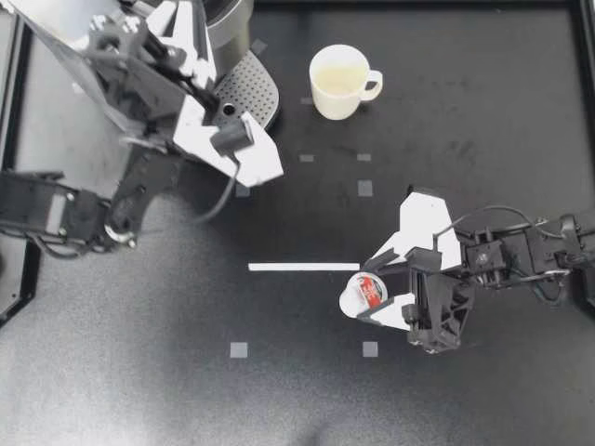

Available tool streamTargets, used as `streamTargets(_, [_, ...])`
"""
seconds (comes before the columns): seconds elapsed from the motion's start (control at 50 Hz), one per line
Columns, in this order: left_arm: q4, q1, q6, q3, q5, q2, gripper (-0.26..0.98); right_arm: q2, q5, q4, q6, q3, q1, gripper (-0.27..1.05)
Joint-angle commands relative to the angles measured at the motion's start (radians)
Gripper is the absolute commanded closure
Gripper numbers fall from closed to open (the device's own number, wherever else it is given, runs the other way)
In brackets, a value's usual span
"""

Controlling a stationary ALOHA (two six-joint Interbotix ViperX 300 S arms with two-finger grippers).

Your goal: Place the coffee capsule inside the capsule container, then place the cup onto the center of the cup tray.

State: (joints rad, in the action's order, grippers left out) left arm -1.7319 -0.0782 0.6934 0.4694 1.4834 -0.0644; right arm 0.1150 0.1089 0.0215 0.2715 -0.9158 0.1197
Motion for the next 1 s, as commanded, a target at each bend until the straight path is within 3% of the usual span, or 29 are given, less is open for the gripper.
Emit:
streamTargets(0.0, [-0.011, 0.025, 0.006, -0.02, -0.003, -0.044, 0.59, 0.017, 0.012, 0.0, 0.002, 0.015, 0.005, 0.23])
streamTargets(0.42, [-0.009, 0.1, 0.075, 0.009, -0.06, -0.17, 0.59, 0.028, 0.041, 0.0, 0.0, 0.025, 0.003, 0.23])
streamTargets(0.98, [0.061, 0.275, 0.437, 0.135, -0.469, -0.42, 0.59, 0.029, 0.049, 0.002, 0.008, 0.034, 0.003, 0.23])
